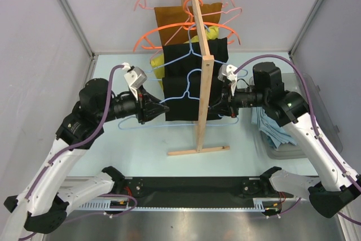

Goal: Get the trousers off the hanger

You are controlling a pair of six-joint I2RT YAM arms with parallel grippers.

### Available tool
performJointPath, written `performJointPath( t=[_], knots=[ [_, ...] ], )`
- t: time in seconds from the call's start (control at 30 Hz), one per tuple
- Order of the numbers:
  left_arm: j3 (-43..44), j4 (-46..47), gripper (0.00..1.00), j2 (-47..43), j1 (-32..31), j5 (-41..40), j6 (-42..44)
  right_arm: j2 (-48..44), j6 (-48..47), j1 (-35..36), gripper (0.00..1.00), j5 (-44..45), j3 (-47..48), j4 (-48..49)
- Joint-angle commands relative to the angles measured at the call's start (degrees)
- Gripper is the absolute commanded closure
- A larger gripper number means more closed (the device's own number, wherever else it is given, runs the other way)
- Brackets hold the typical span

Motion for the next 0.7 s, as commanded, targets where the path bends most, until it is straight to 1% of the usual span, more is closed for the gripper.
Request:
performJointPath(
  t=[0.0,0.03,0.13,0.17,0.2,0.23,0.27,0.3,0.33,0.4,0.43,0.5,0.53,0.57,0.63,0.67],
  knots=[
    [2.07,0.31,0.85,-0.05,0.42,3.73,0.40,-0.53,0.89,0.54,1.00,-1.81,2.16,-2.60],
    [1.81,0.40,0.99,-0.05,0.51,3.56,0.32,-0.36,1.06,0.63,1.00,-1.28,2.07,-2.25],
    [0.14,2.76,1.00,-1.88,0.51,0.84,-0.30,-0.79,5.09,0.28,1.00,3.02,1.63,0.72],
    [-0.56,3.81,1.00,-2.68,0.51,-1.08,-0.65,-1.06,6.24,0.28,0.99,5.73,1.11,1.61],
    [-1.35,4.96,1.00,-3.47,0.51,-1.97,-0.74,-1.49,9.47,0.11,0.92,7.58,0.93,2.49],
    [-3.01,7.06,1.00,-4.26,0.51,-2.68,-0.74,-1.67,11.50,0.02,0.76,9.69,0.40,5.02],
    [-3.81,8.21,1.00,-5.92,0.42,-3.29,-0.91,-2.54,13.44,-0.24,0.70,12.84,-0.21,6.44],
    [-4.52,9.18,1.00,-6.63,0.51,-4.78,-0.92,-3.16,16.85,-0.77,0.61,14.09,-1.78,7.76],
    [-5.83,10.49,1.00,-7.25,0.51,-5.14,-0.92,-3.78,18.88,-0.95,0.46,15.50,-2.58,10.12],
    [-6.54,11.03,1.00,-8.31,0.51,-6.54,-0.30,-5.79,22.14,-1.30,0.34,18.58,-4.69,11.89],
    [-6.81,10.86,1.00,-8.57,0.51,-6.99,0.05,-6.59,24.94,-1.56,0.26,19.72,-5.05,12.60],
    [-7.07,10.68,1.00,-9.27,0.51,-7.69,1.28,-9.30,27.07,-2.00,0.19,24.02,-5.84,13.04],
    [-7.16,10.51,1.00,-9.54,0.59,-7.69,1.63,-10.36,28.99,-2.44,0.13,25.86,-6.36,12.78],
    [-7.16,10.51,1.00,-9.89,0.59,-7.61,2.59,-11.42,29.53,-2.88,0.11,29.80,-6.46,12.26],
    [-6.72,9.55,1.00,-10.59,0.68,-6.73,3.56,-14.66,30.24,-3.93,0.06,33.42,-6.72,10.15],
    [-6.46,8.93,1.00,-10.68,0.68,-6.64,4.61,-15.64,31.11,-4.46,0.05,36.57,-6.72,9.10]
  ],
)
